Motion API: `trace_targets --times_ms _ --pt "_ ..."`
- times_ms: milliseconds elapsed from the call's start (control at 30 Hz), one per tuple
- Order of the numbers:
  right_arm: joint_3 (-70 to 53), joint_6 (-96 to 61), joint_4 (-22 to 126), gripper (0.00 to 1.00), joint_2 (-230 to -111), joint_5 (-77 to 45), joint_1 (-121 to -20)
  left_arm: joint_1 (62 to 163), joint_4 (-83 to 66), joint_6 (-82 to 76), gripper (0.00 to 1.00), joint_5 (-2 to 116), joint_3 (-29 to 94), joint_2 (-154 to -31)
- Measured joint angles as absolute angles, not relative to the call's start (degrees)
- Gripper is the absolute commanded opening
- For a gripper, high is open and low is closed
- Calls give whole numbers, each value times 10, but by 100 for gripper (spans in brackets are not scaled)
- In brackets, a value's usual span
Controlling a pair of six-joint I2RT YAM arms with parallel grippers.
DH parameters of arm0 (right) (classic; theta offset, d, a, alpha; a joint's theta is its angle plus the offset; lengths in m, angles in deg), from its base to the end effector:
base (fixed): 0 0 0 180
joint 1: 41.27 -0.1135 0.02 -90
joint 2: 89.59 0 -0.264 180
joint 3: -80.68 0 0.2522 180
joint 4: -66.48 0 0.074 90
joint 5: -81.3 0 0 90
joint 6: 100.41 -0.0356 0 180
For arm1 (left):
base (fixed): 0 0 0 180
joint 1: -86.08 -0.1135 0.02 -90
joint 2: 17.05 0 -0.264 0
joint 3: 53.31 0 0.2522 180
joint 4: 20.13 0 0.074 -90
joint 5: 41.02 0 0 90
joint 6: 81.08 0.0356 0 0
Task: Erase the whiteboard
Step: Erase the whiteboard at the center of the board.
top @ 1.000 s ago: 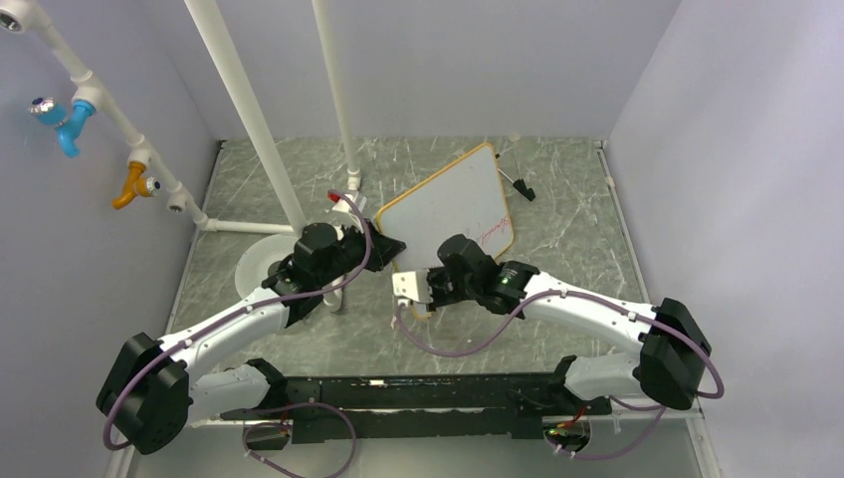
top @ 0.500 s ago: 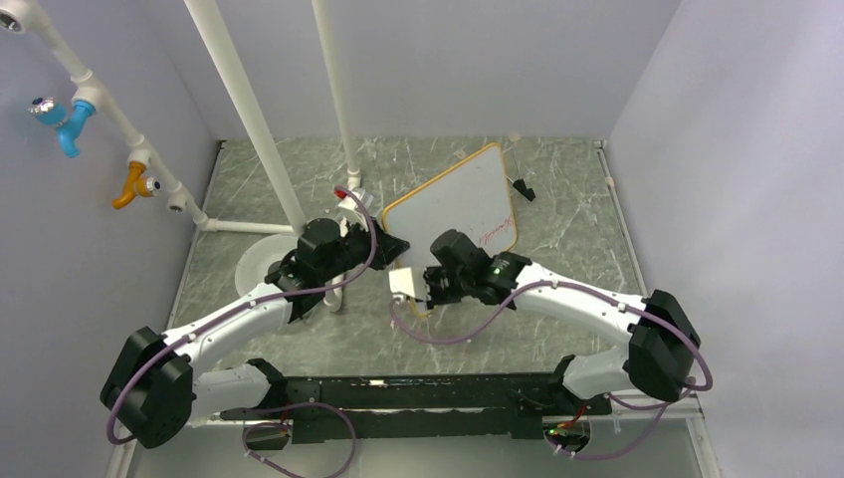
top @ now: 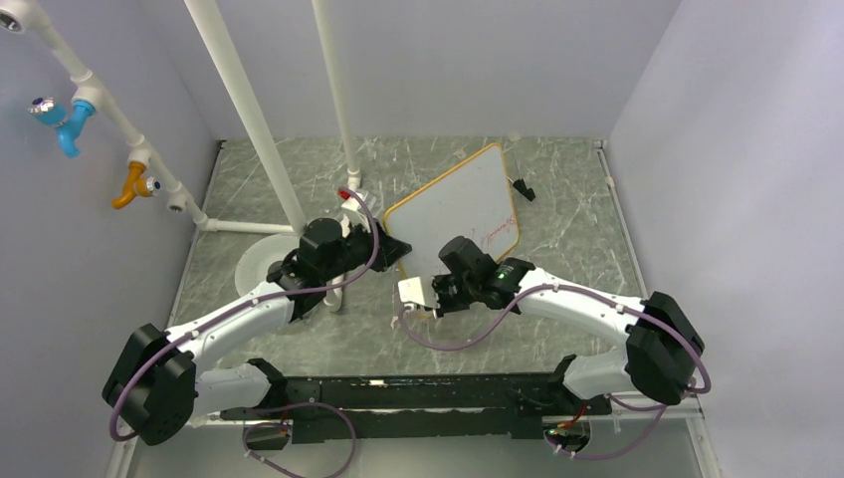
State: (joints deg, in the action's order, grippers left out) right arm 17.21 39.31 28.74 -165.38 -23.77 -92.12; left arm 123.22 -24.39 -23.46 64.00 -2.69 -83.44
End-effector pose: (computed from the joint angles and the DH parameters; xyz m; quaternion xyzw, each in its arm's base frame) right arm 0.1640 0.2161 0.2325 -0.7454 0.5609 0.1266 0.3373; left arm 0.2042 -0.1663 0.2652 0.1145 0.7637 -0.4408 0.4576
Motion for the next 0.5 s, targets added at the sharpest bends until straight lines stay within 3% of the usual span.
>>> trace_targets --times_ms 233,500 --pt "192 405 254 0 -1670 -243 -921 1234 -256 -235 0 657 -27 -841" --pt "72 352 228 0 -1691 -239 -919 1231 -258 -226 0 656 -26 -844"
